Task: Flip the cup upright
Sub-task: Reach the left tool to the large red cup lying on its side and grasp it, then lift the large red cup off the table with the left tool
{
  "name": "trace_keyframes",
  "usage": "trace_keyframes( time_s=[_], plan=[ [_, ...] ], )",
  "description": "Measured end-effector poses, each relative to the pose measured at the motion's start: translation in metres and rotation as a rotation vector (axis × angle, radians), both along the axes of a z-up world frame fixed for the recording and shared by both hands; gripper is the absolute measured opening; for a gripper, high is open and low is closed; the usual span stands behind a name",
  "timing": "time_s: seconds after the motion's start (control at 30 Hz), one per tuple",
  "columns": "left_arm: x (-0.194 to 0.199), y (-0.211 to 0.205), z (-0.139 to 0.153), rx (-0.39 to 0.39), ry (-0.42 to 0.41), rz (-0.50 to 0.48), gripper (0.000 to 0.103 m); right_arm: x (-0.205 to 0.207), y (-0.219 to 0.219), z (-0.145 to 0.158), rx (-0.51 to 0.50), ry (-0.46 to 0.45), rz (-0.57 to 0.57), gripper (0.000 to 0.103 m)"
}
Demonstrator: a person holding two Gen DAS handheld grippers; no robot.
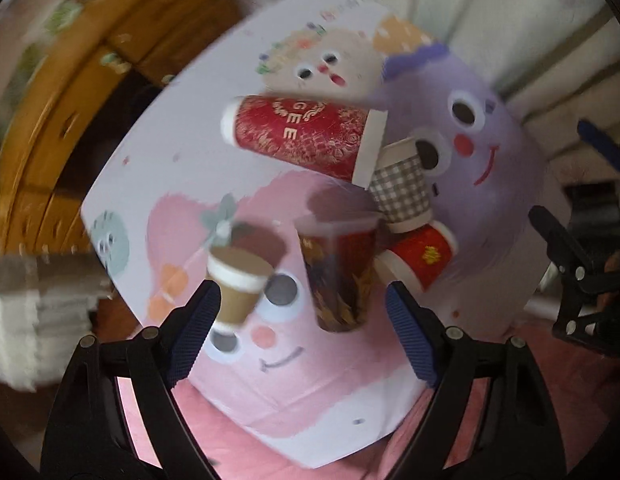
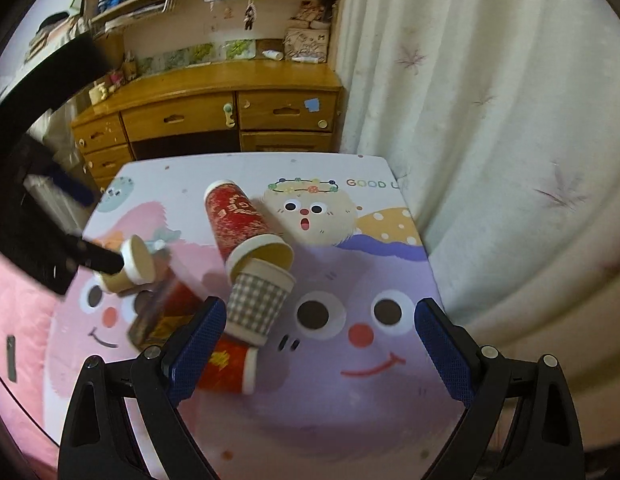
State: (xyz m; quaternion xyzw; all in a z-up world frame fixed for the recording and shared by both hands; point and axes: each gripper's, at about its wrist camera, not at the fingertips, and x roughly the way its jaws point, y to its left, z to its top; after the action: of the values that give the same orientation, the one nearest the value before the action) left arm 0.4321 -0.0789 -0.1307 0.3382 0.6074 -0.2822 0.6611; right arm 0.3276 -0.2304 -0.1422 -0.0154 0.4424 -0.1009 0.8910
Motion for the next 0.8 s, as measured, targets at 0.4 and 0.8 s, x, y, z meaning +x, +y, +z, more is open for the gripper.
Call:
trace_keyframes(
  time_s=[0.4, 0.8],
  plan=[
    [0.032, -0.085, -0.097, 0.237, -0.133, -0.796, 0.083, 0.051, -0.057, -0.086, 0.092, 0.105, -0.076, 0.096],
    [0.014, -0.112, -0.159, 0.216, -0.102, -1.185, 0.087, 0.051, -0.094, -0.127, 0.125, 0.154, -0.185, 0.096]
  ],
)
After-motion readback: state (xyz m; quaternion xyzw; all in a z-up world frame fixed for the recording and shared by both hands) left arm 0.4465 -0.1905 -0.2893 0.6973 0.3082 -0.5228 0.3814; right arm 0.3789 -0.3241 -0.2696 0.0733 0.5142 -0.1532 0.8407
